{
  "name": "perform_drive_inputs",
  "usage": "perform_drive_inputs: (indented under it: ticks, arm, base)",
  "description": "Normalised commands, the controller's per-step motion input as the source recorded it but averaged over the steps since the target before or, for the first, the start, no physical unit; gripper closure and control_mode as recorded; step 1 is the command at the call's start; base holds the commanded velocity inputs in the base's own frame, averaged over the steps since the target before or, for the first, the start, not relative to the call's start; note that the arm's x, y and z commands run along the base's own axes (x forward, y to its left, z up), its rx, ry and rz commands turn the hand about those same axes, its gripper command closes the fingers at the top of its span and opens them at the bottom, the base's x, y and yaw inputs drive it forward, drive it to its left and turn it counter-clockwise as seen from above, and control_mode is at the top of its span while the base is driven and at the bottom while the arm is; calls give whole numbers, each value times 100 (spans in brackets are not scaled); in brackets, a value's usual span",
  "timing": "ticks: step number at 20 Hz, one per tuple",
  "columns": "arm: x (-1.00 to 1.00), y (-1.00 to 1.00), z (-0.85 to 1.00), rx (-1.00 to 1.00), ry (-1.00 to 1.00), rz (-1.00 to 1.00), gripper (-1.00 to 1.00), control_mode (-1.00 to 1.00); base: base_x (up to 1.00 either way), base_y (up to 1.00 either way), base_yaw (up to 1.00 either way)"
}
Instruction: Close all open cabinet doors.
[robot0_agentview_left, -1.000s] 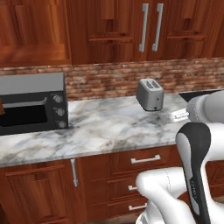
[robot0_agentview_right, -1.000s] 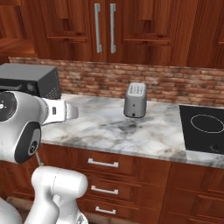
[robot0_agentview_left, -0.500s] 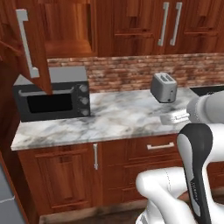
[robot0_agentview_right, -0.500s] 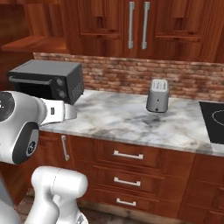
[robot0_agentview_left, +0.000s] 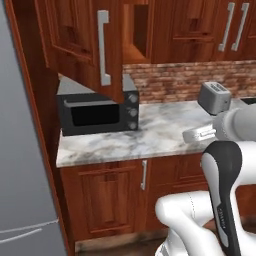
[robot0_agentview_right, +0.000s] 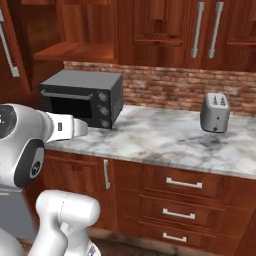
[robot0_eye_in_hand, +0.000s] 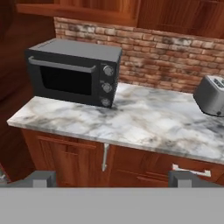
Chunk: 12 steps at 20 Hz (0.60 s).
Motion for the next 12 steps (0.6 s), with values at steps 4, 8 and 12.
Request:
perform_drive_inputs:
  ticks: [4, 8, 12]
  arm:
    - [0, 0, 0, 0, 0, 0, -100, 100]
    - [0, 0, 0, 0, 0, 0, -100, 100]
    - [0, 0, 0, 0, 0, 0, -100, 100]
  base:
    - [-1, 62, 0]
    - [-1, 57, 0]
    - [0, 42, 0]
